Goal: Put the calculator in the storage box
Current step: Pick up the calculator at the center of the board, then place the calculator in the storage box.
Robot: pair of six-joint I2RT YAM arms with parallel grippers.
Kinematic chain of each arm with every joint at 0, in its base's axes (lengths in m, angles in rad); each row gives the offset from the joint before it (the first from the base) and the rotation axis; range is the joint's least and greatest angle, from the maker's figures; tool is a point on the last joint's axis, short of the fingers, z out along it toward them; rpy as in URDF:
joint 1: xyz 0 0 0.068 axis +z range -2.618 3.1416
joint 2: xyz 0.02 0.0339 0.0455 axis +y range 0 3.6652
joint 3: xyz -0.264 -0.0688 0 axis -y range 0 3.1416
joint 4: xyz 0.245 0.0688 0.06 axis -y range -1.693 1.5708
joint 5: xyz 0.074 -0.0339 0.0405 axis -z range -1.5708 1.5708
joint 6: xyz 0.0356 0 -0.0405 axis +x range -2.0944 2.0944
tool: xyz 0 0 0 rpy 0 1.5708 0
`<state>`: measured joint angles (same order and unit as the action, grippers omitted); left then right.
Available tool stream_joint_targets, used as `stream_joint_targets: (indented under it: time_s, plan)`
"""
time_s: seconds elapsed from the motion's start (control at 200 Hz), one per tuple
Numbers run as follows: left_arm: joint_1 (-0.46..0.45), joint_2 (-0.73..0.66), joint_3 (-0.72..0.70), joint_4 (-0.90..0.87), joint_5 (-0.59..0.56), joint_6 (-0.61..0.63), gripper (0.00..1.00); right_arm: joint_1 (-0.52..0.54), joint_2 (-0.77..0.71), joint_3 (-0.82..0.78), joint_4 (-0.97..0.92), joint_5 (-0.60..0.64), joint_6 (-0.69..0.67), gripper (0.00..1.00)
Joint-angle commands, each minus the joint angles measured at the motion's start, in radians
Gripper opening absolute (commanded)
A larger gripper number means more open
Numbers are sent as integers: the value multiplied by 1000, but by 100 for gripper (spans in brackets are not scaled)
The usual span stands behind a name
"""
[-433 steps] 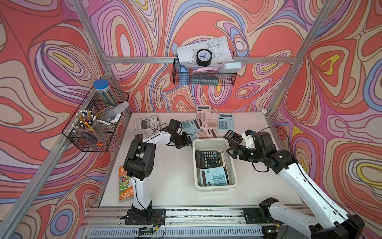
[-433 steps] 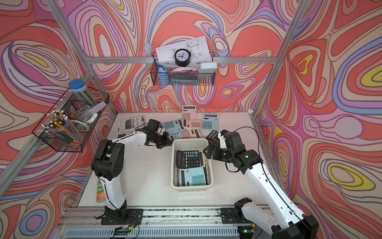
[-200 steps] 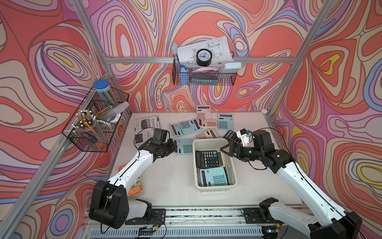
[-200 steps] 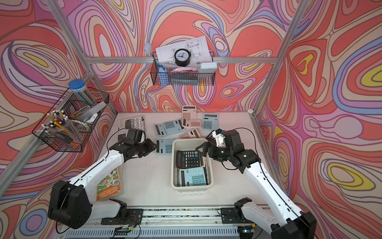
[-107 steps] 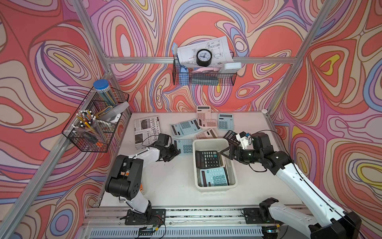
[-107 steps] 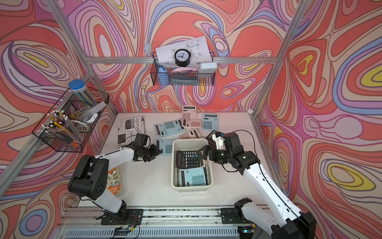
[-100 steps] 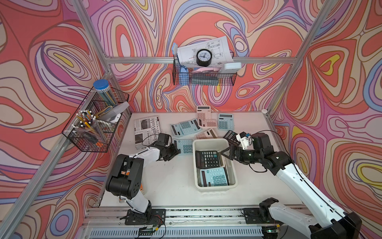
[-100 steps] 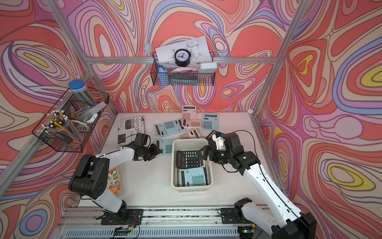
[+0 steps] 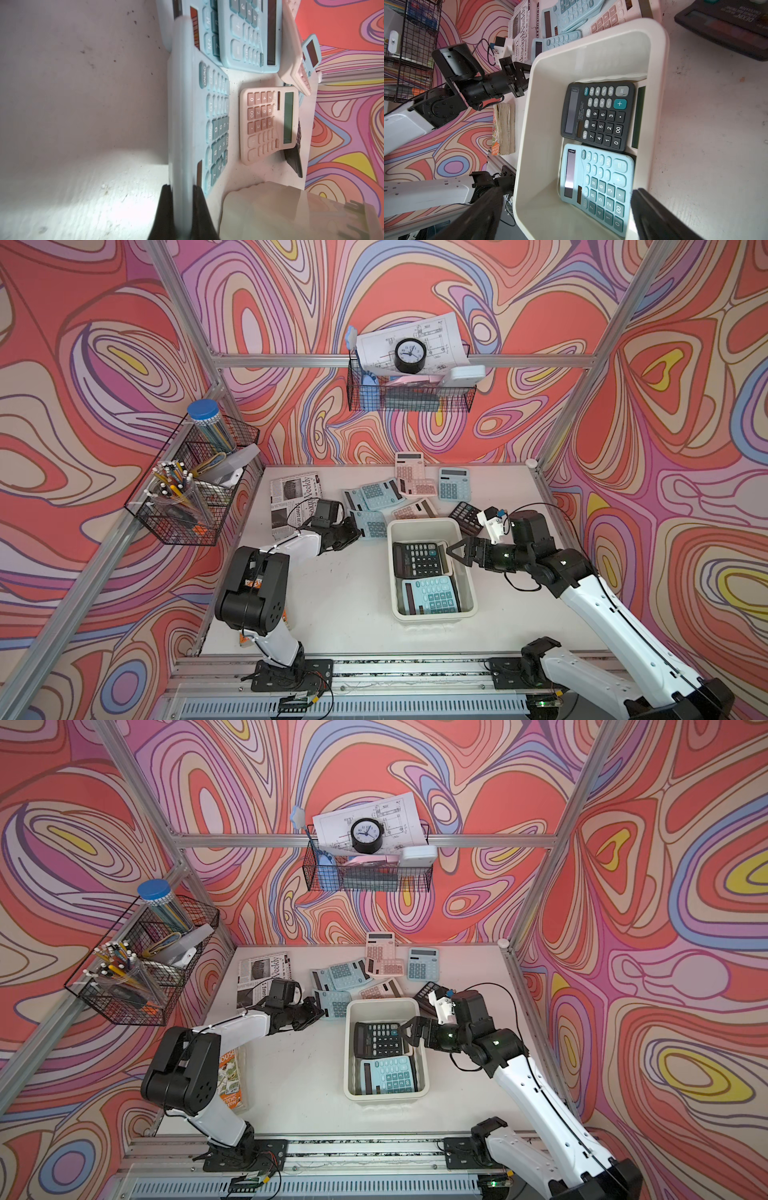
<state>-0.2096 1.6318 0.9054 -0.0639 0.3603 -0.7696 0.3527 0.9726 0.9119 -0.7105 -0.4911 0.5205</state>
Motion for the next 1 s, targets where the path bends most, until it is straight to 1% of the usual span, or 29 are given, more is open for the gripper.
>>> stream_joint_targets:
  time_s: [0.0, 0.17, 0.215, 0.275, 0.366, 0.441, 0.586, 0.656, 0.826, 0.992]
  plan:
    - [6, -117, 12, -218, -119, 87, 0, -5, -6, -1, 23, -24, -18, 98]
    - [6, -306, 92, -444, -232, 183, 0, -6, 8, 11, 67, -62, -5, 98]
    - [6, -354, 114, -491, -241, 203, 0, -5, 14, 10, 82, -74, 4, 98]
    - [6, -409, 144, -542, -221, 220, 0, -6, 21, 10, 99, -91, 10, 98]
    - [4, -461, 178, -565, -94, 215, 0, -4, 35, 13, 122, -115, 14, 98]
    - [4, -486, 194, -570, 44, 202, 0, -5, 55, 26, 129, -137, 2, 98]
    - [4, -503, 157, -510, 314, 155, 0, -4, 96, 68, 140, -196, -28, 98]
    - [2, -507, 126, -472, 413, 125, 0, -4, 129, 98, 136, -228, -51, 97]
    - [-30, -514, 82, -411, 563, 84, 0, -6, 223, 145, 182, -344, -68, 90]
    - [-86, -520, 80, -387, 628, 78, 0, -5, 309, 187, 216, -401, -57, 86]
